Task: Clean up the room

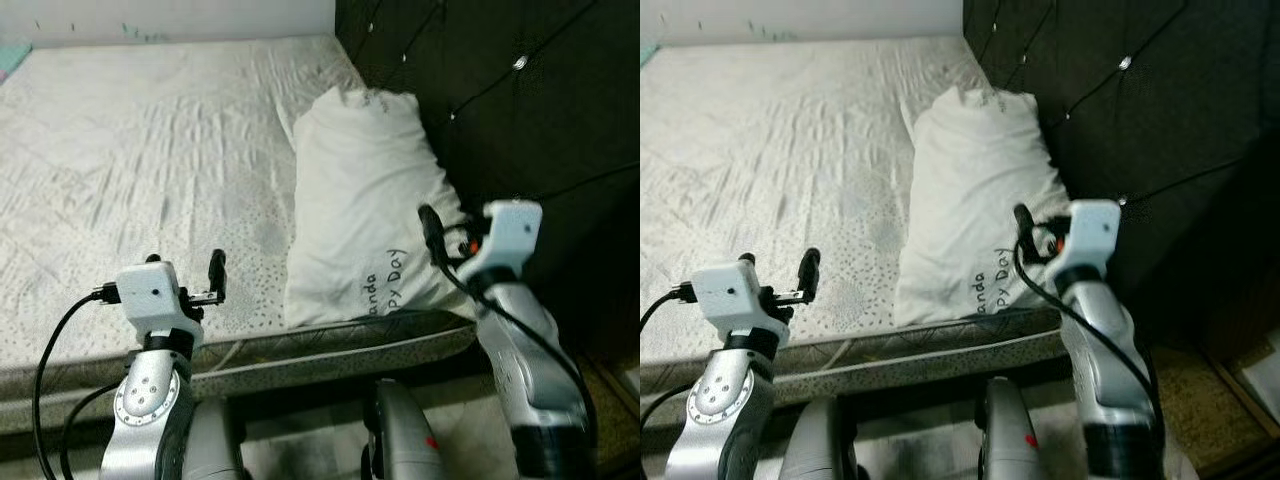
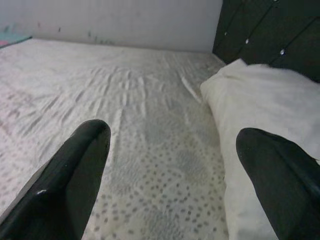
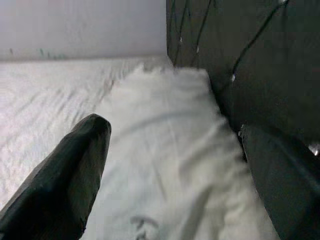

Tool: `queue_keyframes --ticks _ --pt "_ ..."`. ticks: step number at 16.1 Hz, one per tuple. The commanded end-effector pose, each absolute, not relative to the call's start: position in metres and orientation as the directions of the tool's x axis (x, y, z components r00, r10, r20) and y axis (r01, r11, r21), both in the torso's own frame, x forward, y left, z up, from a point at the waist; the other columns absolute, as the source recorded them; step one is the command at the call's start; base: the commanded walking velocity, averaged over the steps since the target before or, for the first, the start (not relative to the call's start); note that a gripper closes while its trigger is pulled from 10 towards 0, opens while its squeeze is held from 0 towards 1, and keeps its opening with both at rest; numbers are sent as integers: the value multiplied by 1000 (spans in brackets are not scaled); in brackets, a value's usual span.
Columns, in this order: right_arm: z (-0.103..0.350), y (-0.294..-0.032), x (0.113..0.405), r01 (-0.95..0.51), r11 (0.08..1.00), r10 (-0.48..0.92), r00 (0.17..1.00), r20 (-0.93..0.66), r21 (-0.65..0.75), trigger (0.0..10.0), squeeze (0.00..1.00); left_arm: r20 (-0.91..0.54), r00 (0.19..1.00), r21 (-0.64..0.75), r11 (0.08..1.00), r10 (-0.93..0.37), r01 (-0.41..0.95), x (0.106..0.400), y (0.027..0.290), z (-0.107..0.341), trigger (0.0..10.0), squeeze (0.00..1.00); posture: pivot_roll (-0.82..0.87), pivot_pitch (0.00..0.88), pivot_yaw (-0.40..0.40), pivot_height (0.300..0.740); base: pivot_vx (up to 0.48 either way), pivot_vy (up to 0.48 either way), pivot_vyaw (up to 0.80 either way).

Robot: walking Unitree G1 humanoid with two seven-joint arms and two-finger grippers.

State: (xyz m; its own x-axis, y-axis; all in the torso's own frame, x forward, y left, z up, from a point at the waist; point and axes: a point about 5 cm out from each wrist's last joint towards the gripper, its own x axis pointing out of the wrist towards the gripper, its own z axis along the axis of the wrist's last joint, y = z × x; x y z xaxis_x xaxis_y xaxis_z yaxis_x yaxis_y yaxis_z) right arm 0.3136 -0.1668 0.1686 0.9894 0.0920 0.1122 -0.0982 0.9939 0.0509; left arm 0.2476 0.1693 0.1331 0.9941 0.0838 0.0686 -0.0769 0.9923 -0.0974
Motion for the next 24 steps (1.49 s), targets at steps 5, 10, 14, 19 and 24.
queue_keyframes --ticks 5,10,14,19,24 --pt "171 -168 321 -103 993 95 988 122 55 10000 0 92 994 -100 994 62 -53 256 166 134 10000 0 -134 16 -7 677 0 0 -164" --pt "164 -165 323 -115 992 108 988 113 57 10000 0 90 994 -100 994 55 -46 261 164 127 10000 0 -132 0 2 740 0 0 0" --pt "147 -158 323 -133 990 128 988 84 51 10000 0 61 998 -82 996 35 -30 266 161 113 10000 0 -125 0 12 740 0 0 0" --pt "141 -148 323 -202 979 201 977 78 4 10000 0 111 993 -67 997 38 -30 267 162 121 10000 0 -107 0 -3 740 0 0 0" --pt "129 -156 308 -187 982 187 982 38 14 10000 0 38 998 -56 997 59 -57 243 173 109 10000 0 -95 45 14 740 0 0 0"
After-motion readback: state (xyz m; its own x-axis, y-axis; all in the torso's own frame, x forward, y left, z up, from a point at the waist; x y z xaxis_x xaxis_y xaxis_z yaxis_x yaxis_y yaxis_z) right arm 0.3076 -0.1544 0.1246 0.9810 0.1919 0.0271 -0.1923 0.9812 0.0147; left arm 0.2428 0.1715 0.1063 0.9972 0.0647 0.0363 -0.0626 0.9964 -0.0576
